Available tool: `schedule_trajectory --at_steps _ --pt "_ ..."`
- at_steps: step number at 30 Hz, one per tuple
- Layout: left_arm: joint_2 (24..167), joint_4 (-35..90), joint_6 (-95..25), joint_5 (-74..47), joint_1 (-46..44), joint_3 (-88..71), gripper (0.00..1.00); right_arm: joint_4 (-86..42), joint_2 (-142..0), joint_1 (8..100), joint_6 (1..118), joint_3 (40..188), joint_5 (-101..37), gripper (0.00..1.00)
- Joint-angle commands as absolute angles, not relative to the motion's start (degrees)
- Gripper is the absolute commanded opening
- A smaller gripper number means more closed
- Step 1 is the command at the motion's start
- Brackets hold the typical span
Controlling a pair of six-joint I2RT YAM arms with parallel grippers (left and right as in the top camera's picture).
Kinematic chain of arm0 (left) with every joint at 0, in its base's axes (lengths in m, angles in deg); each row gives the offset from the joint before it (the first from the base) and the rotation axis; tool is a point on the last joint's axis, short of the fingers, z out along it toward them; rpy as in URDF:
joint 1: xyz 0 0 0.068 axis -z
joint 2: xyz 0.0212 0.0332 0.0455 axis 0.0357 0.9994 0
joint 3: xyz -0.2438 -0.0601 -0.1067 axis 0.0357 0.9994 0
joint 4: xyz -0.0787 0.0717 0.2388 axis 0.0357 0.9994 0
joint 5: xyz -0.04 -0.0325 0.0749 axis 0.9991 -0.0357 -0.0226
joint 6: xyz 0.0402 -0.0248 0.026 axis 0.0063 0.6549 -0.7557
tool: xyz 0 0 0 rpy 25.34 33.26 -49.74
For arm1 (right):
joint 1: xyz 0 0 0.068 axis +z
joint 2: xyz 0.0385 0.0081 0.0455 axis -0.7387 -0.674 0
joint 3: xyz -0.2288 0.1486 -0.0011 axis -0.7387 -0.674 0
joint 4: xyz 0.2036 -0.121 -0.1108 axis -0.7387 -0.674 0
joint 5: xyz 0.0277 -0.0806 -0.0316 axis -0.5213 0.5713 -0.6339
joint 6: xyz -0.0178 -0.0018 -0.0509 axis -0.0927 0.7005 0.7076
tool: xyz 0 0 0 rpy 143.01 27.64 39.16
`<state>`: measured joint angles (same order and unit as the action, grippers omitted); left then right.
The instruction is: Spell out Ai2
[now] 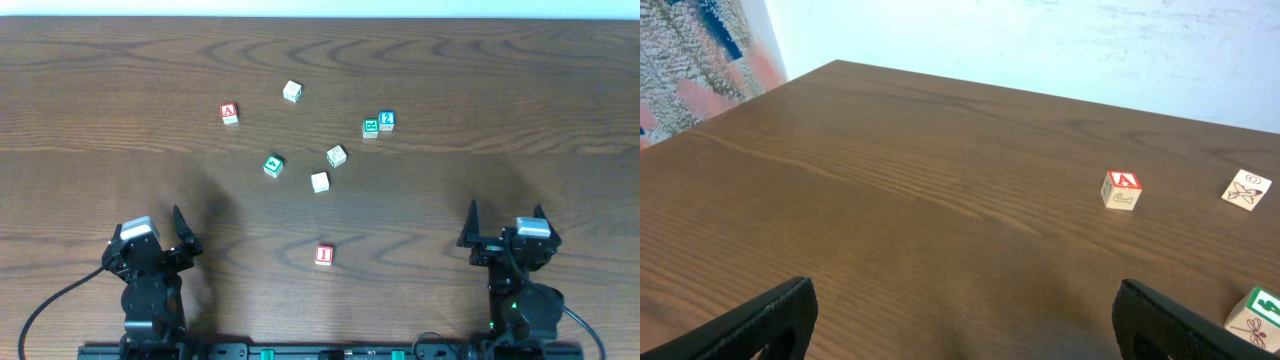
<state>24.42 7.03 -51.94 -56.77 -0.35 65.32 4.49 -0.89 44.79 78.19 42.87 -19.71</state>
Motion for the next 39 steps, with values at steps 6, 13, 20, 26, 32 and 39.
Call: schedule_trajectory --at_steps 6,13,20,26,32,39 --pt "24.05 7.07 -52.13 -57.43 -0.61 66.89 0.95 4.21 -0.58 44.31 78.67 41.71 -19.75 0.99" --pt "24.05 7.09 -52.13 -57.43 -0.61 66.89 0.95 4.18 -0.58 44.31 78.67 41.71 -19.75 0.99" --pt "24.05 7.09 -52.13 -57.43 -0.61 66.89 0.95 4.18 -0.58 44.31 78.67 41.71 -19.75 0.99" --pt "24.05 7.09 -52.13 -57.43 -0.61 66.89 0.95 4.23 -0.58 44.31 78.69 41.71 -19.16 0.99" --pt "24.05 6.39 -52.18 -57.91 -0.61 66.89 0.95 4.6 -0.58 44.27 78.78 41.71 -18.13 0.99" --pt "24.05 -9.72 -51.91 -45.93 -0.53 66.43 0.95 9.19 -0.56 44.29 71.37 43.39 -25.81 0.99"
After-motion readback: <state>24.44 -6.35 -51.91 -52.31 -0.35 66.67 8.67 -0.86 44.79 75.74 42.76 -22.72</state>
